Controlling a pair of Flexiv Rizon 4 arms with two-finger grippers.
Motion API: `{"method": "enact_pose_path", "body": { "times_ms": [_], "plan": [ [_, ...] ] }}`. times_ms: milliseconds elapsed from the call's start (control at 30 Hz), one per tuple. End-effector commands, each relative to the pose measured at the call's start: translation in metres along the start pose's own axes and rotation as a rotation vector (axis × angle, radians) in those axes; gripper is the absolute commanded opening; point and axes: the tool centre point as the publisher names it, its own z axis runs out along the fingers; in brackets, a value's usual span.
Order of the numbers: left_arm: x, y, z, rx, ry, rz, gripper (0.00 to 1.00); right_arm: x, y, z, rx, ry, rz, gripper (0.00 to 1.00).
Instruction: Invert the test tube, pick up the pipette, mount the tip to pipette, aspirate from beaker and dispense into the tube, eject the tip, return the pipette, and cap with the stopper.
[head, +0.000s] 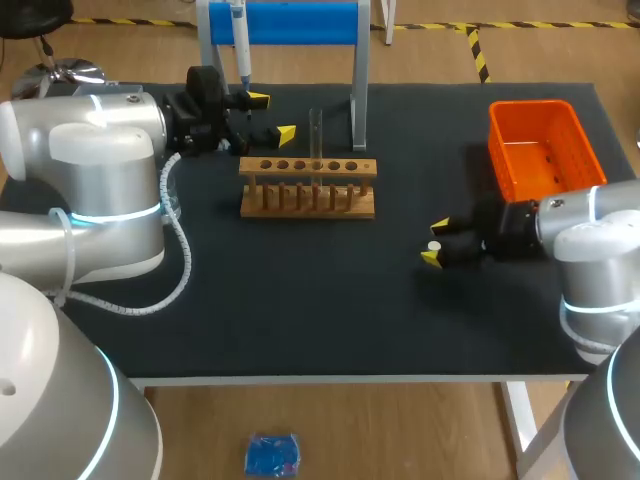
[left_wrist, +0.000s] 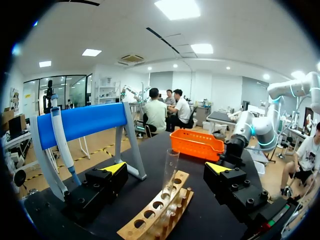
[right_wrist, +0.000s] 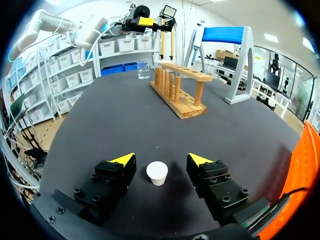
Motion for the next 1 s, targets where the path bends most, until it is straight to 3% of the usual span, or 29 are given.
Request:
{"method": "enact_pose_path", "body": {
  "times_ms": [33, 367, 833, 900, 1000],
  "plan": [
    [0.0011, 0.0018, 0.0018, 0.007, -0.007, 0.002, 1.00, 0.0012, -0.0006, 0.0011, -0.001, -0.004, -0.001, 0.55],
    [0.0011, 0.0018, 0.0018, 0.007, -0.007, 0.002, 1.00, 0.0017, -0.0026, 0.0003, 0.004, -0.009, 0.018, 0.56],
    [0.0011, 0.0018, 0.0018, 0.007, -0.007, 0.002, 1.00, 0.0015, -0.0023, -0.0003, 0.000, -0.008, 0.040, 0.49],
    [0.0011, 0.0018, 0.0018, 0.007, -0.007, 0.002, 1.00, 0.0016, -0.0024, -0.0004, 0.000, -0.007, 0.041, 0.46],
    [0.0011, 0.0018, 0.0018, 0.007, -0.007, 0.002, 1.00, 0.0023, -0.0033, -0.0004, 0.002, -0.006, 0.040, 0.31]
  ]
}}
